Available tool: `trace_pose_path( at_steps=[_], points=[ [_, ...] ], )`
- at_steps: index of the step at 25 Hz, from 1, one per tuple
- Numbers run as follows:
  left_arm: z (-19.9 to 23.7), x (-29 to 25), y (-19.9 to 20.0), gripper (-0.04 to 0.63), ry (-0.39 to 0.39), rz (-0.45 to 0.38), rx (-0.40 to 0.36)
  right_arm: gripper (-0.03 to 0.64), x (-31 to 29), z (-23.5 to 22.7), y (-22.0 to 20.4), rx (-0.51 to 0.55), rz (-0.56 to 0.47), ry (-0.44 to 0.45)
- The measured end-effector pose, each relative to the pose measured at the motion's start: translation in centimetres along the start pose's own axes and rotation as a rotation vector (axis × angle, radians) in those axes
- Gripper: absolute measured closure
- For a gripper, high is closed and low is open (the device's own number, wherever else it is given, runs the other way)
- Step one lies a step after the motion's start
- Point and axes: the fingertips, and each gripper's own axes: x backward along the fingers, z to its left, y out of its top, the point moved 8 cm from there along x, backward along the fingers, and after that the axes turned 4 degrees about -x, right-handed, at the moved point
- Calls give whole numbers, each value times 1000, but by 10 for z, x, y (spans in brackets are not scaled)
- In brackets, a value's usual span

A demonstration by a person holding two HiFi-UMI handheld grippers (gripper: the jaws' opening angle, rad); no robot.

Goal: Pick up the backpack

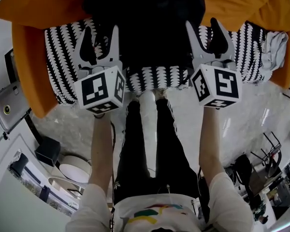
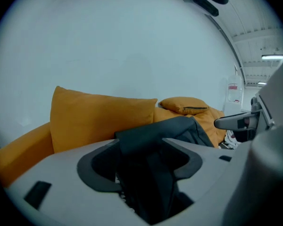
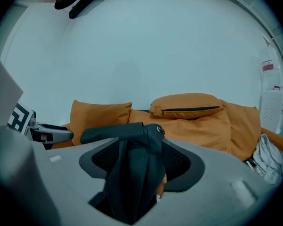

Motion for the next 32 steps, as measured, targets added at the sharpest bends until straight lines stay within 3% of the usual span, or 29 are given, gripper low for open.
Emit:
trace_pose_path(
  at_steps=[9,20,32],
  points=[
    [9,-32,-72,333,18,219,75,344,-11,-23,-41,-7,147,-42],
    [19,-67,-95,318,38,317,67,344,-27,-30,-73,-2,264,-43],
    [32,-92,-117,313,-8,452,53,344,-44,-32,-87,-35,306,-36]
  ],
)
